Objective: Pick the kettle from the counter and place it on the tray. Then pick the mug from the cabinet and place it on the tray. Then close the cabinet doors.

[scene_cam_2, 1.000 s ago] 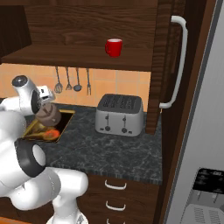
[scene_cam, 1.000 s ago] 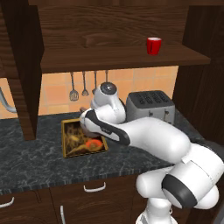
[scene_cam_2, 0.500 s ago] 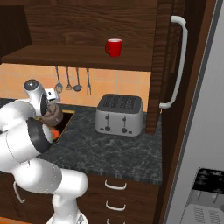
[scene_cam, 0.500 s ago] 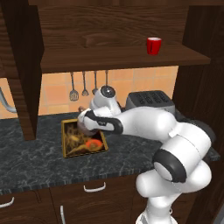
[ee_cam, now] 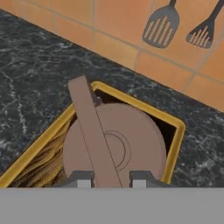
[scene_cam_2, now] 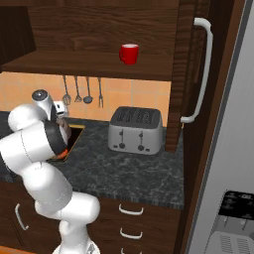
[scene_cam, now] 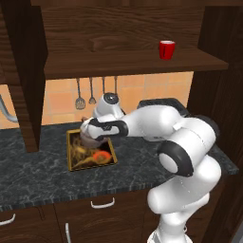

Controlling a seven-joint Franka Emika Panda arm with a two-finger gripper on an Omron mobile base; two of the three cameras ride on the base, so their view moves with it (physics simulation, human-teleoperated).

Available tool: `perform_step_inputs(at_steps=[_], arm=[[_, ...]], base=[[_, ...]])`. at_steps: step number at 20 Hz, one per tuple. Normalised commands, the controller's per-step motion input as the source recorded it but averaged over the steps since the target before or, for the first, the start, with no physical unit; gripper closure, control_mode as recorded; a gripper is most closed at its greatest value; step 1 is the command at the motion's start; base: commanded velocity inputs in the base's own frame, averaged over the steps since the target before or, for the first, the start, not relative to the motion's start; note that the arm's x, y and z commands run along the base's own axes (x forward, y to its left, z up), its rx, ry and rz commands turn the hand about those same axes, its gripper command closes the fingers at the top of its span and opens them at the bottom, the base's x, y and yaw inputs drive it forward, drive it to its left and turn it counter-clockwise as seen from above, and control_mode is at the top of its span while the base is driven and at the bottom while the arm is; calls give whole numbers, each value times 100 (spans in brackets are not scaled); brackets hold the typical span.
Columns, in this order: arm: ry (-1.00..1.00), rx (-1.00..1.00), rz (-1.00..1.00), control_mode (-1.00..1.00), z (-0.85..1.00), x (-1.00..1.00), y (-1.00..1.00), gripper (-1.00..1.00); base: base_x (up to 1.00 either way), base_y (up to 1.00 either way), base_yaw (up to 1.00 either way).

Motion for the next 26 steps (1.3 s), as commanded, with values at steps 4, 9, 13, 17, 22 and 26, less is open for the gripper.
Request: perform_step_inputs(at_steps=[4, 9, 13, 17, 22, 26], arm=[[-6, 1, 0, -100, -16, 40, 17, 100], [-1, 0, 0, -100, -20, 29, 13, 100], [0, 0, 0, -100, -28, 12, 11, 100], [0, 0, 0, -100, -28, 0, 3, -100], [-13, 0, 0, -100, -8, -11, 0, -100], [-20, 5, 0, -100, 1, -2, 0, -100]], base=[[0, 0, 0], [0, 0, 0], [0, 0, 0], [0, 0, 0], [0, 0, 0], [0, 0, 0]])
